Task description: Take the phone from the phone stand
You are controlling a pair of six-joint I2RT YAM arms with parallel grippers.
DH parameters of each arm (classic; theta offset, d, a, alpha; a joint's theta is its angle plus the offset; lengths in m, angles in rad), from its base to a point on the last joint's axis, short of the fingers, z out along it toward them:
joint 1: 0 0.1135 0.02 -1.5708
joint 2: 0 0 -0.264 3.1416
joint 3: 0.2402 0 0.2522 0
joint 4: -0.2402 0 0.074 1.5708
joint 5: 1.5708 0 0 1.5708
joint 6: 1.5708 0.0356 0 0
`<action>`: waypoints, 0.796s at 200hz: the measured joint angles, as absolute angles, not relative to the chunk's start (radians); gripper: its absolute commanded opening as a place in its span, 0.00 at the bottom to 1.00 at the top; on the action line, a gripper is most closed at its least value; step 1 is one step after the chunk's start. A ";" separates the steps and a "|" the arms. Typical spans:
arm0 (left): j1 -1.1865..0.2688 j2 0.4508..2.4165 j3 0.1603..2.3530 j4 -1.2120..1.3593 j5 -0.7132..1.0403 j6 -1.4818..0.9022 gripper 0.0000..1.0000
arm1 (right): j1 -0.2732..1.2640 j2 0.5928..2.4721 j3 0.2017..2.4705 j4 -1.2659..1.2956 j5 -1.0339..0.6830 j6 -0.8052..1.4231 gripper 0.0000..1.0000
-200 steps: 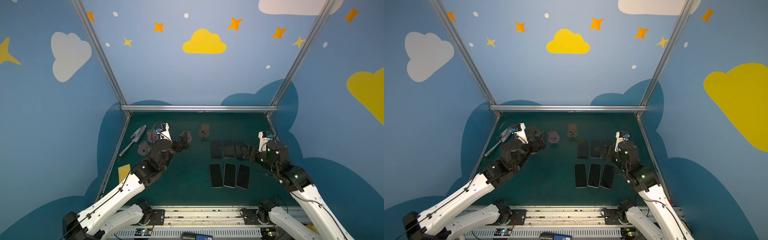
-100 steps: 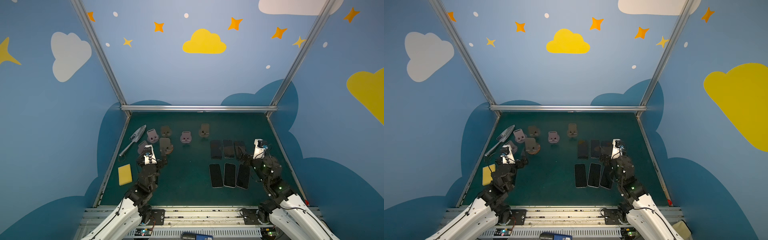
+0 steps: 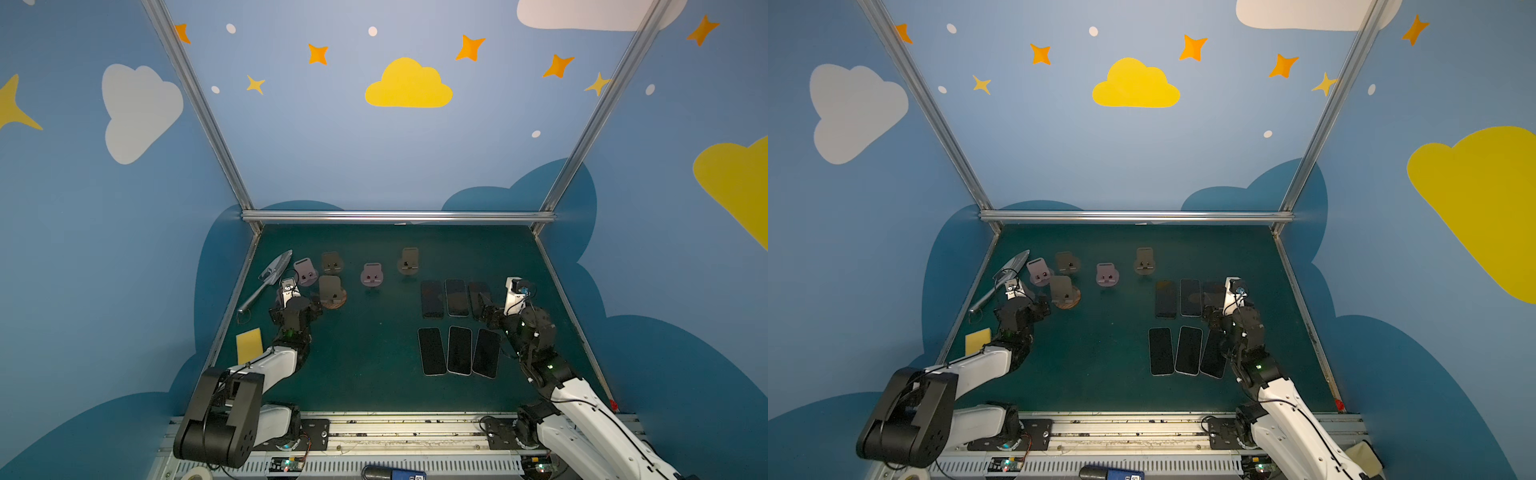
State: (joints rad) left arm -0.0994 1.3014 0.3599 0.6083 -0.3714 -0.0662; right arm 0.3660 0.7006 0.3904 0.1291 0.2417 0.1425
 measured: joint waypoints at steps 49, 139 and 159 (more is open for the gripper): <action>-0.047 1.362 0.442 0.565 -0.227 -0.068 1.00 | 0.350 0.708 0.390 0.132 0.223 0.152 0.90; -0.013 1.516 0.294 0.854 -0.181 -0.064 1.00 | 0.336 0.730 0.389 0.139 0.198 0.156 0.90; -0.010 1.517 0.367 0.825 -0.174 -0.065 1.00 | 0.334 0.738 0.389 0.139 0.199 0.151 0.90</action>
